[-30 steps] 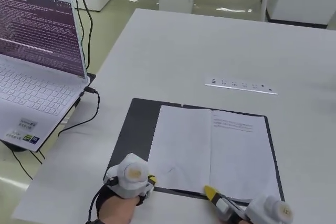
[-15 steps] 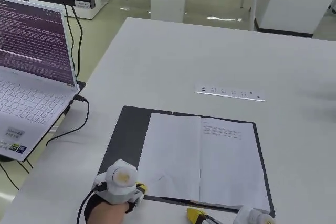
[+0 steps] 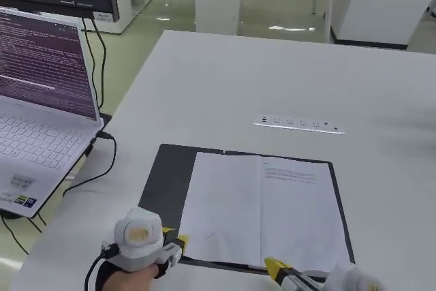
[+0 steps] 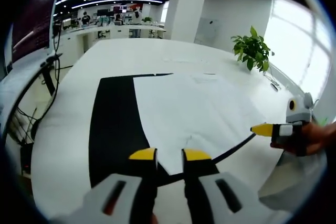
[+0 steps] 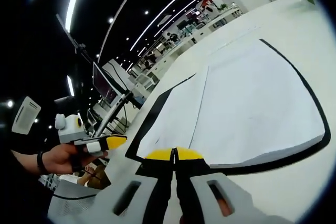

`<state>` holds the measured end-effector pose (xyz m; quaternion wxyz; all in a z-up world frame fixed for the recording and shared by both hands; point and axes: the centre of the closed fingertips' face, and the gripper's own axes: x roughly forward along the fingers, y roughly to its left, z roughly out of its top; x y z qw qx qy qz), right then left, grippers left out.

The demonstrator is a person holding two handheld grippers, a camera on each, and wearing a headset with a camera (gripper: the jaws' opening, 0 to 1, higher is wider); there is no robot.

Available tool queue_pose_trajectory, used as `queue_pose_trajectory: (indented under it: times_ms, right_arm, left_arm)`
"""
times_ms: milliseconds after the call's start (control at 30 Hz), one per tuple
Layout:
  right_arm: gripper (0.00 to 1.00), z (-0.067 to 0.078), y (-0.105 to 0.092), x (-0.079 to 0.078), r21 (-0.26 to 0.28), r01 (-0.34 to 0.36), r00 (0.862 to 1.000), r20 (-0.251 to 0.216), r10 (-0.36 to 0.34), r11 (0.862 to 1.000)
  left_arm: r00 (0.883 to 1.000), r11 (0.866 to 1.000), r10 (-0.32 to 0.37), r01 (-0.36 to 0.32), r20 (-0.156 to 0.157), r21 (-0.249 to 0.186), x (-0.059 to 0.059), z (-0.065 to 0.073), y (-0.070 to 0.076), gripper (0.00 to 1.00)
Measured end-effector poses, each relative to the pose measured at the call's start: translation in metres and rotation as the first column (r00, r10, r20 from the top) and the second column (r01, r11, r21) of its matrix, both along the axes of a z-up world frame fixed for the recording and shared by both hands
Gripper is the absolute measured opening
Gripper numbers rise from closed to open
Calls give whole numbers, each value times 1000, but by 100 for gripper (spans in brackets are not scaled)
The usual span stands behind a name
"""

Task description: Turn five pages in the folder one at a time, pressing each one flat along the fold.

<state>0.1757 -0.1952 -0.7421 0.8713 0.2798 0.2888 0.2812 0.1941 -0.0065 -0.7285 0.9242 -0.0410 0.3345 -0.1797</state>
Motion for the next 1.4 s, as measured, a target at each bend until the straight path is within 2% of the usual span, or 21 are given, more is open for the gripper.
queue_pose_trajectory:
  times_ms: [133,167,300,433,700,833,967,1067,1167,1267,1400]
  right_arm:
    - [3,8,-15,6,-46,15,999,32,-14,999]
    - [5,9,-19,6,-80,8,999,45,-5,997]
    - [9,17,-28,6,-125,-13,997,80,23,992]
    - [15,24,-34,6,-150,-20,994,99,35,988]
    - [33,48,-52,8,-223,-38,986,151,73,974]
    - [39,60,-65,9,-242,-22,983,174,66,970]
    - [45,69,-77,5,-259,-6,979,194,58,966]
    - [48,72,-87,2,-266,9,978,203,47,964]
    - [52,75,-94,-3,-283,12,977,207,49,959]
    - [55,77,-100,-8,-298,9,977,208,55,954]
    - [57,82,-108,-12,-290,22,975,217,43,957]
  left_arm:
    - [999,1000,-24,23,25,21,-2,12,-1,20]
    - [999,999,-27,27,30,24,-3,14,-1,20]
    - [998,999,-41,39,51,29,-5,23,-2,23]
    - [997,998,-55,53,57,44,-7,30,-2,28]
    - [991,994,-88,82,96,72,-10,53,-1,36]
    - [988,992,-104,96,110,79,-14,63,2,41]
    - [988,991,-112,103,108,87,-19,71,7,54]
    - [985,989,-119,106,128,104,-20,77,11,56]
    - [984,990,-112,98,138,103,-23,82,16,58]
    - [983,989,-112,96,147,109,-30,86,22,61]
    - [983,991,-99,83,157,103,-37,93,31,64]
